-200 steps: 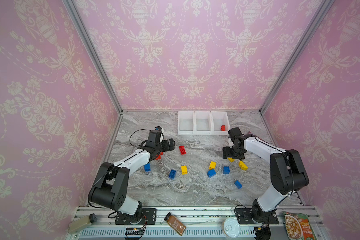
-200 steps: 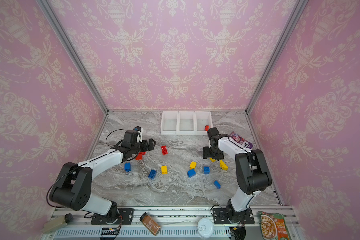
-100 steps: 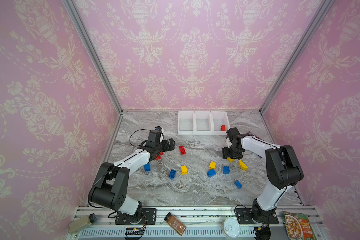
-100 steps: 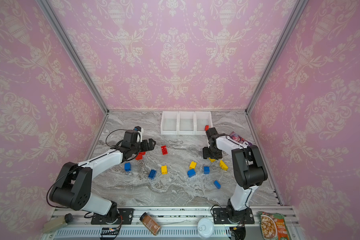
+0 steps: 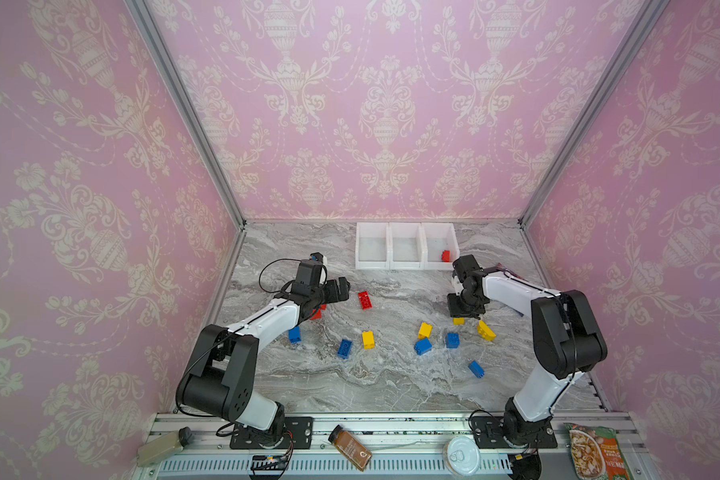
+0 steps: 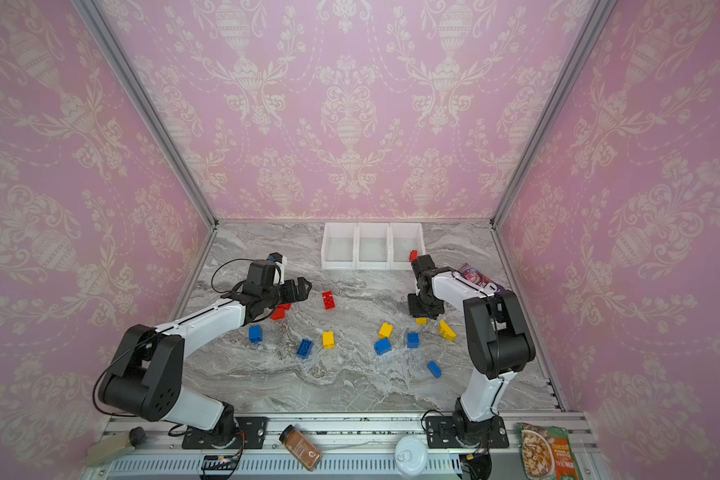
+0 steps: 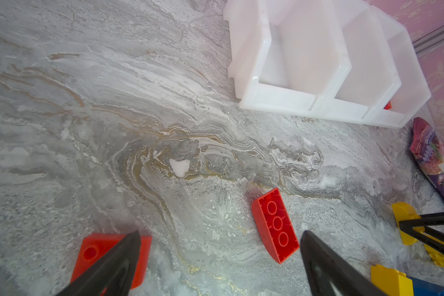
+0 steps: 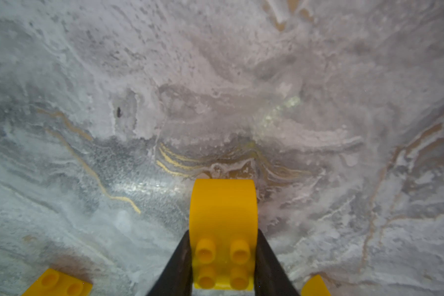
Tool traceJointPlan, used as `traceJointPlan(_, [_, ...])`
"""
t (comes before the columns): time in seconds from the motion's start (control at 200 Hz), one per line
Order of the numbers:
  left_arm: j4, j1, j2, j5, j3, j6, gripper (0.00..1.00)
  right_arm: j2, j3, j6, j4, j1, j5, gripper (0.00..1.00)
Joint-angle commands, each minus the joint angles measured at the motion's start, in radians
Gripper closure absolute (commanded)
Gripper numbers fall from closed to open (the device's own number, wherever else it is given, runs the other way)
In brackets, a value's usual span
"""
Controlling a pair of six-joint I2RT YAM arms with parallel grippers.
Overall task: Sort the legos into containers by color
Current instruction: 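Carry the yellow brick with the right gripper into the middle bin compartment and release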
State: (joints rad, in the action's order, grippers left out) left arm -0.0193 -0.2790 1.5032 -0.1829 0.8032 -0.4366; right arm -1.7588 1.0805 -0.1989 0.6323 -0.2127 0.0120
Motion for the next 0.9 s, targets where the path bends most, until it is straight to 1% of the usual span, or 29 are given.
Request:
traceJointPlan(0.0, [0.016, -0.006, -0.037, -0.009, -0.007, -0.012, 0.01, 0.036, 0.015, 0.000, 0.013, -0.027, 0.016, 0.71])
traceJointPlan(0.195, [0.012, -0.006, -0.043, -0.012, -0.014, -0.021, 0.01, 0.078, 0.085, -0.022, 0.012, -0.090, -0.030, 0.71])
traceJointPlan(0.21, [0.012, -0.006, -0.044, -0.013, -0.015, -0.022, 0.01, 0.079, 0.121, -0.024, 0.012, -0.095, -0.035, 0.71])
traceJointPlan(0.395, [0.002, -0.008, -0.048, -0.018, -0.021, -0.031, 0.01, 0.013, 0.303, -0.033, -0.011, -0.126, -0.088, 0.71])
traceJointPlan(0.5, [-0.002, -0.008, -0.052, -0.021, -0.025, -0.034, 0.01, -0.081, 0.457, -0.023, 0.000, -0.139, -0.111, 0.71])
traceJointPlan(0.706, [-0.001, -0.008, -0.068, -0.017, -0.036, -0.031, 0.01, -0.331, 0.810, -0.018, 0.071, -0.146, -0.138, 0.71])
traceJointPlan(0.891, [0.012, -0.009, -0.092, -0.009, -0.047, -0.028, 0.01, -0.531, 1.079, -0.020, 0.163, -0.146, -0.103, 0.70])
